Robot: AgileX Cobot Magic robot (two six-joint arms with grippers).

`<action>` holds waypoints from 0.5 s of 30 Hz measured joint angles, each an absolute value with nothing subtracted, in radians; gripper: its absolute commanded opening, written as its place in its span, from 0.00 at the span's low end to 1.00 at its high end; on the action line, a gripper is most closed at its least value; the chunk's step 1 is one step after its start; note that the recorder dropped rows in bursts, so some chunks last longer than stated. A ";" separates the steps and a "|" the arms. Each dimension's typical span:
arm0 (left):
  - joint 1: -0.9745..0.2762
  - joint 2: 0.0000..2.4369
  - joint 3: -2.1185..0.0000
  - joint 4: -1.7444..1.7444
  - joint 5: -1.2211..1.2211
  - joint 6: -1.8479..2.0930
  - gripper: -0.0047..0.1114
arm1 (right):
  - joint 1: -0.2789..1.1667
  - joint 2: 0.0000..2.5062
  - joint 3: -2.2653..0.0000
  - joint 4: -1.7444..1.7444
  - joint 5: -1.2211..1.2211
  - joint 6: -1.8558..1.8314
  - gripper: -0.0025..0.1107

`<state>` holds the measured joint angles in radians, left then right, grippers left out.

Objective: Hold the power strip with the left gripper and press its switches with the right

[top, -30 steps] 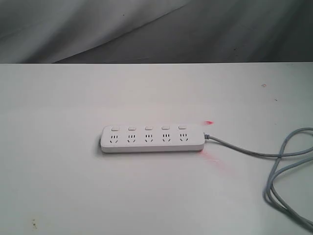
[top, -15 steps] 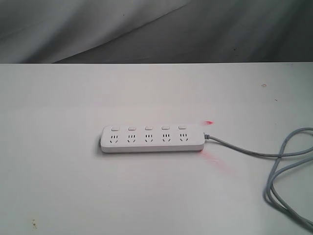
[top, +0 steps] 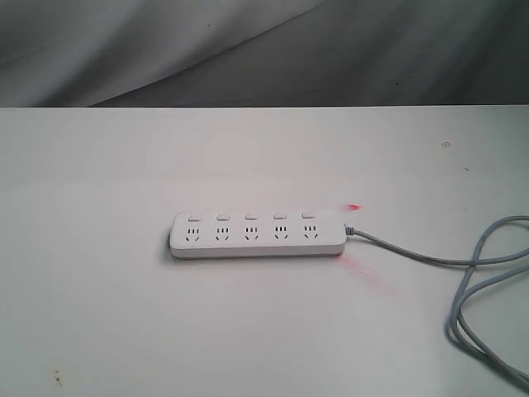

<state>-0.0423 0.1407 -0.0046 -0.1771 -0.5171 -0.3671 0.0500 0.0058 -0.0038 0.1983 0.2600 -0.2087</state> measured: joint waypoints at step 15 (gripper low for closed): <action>-0.042 0.591 -0.709 -0.058 0.427 0.135 0.04 | 0.050 0.006 -0.004 0.198 0.260 -0.209 0.02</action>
